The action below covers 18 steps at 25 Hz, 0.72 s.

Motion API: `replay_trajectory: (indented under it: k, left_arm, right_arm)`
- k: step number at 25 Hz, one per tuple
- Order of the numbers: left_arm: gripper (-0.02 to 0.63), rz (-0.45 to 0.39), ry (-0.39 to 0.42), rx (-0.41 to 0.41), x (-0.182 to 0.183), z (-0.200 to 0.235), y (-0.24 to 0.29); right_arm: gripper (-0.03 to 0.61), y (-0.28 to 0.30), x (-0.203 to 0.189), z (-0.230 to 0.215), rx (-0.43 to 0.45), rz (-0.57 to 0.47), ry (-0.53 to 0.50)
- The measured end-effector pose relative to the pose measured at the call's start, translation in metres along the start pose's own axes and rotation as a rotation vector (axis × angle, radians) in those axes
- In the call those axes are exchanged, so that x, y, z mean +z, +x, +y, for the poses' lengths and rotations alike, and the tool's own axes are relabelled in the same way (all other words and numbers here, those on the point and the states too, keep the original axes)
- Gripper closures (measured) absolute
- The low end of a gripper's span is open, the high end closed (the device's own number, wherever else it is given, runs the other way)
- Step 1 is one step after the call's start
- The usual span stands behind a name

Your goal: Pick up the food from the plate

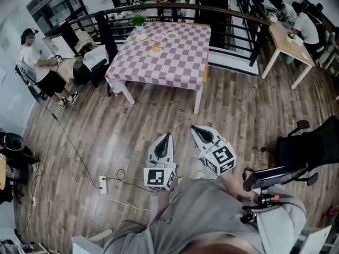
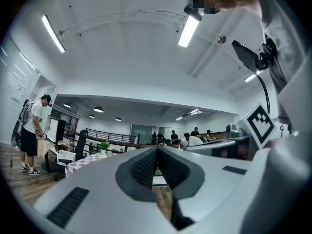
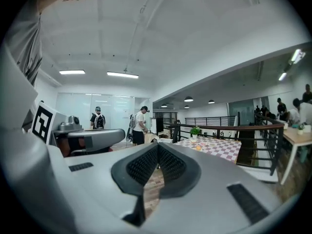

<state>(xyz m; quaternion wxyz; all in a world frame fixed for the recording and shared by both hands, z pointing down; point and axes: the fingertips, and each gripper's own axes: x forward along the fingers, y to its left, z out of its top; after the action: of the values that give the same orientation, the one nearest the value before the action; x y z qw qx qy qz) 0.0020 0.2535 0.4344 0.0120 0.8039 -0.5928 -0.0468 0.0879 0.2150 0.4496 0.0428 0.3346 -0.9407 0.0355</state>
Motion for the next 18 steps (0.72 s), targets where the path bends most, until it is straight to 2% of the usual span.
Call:
replay_trajectory:
  k: [5,11,18]
  left_arm:
    - [0.609,-0.010,-0.018,-0.001,-0.004,0.013,-0.008]
    - [0.609,-0.009,-0.024,-0.050,-0.015,0.021,-0.005]
    - [0.609,-0.063,0.009,-0.067,0.009,0.026,0.005]
  right_arm:
    - [0.564,0.007,-0.006,-0.005,-0.063,0.012,0.007]
    - [0.563,0.008,-0.010,0.000,-0.103,0.024,0.001]
    - [0.563,0.024,0.014,-0.005,-0.107,-0.022,-0.039]
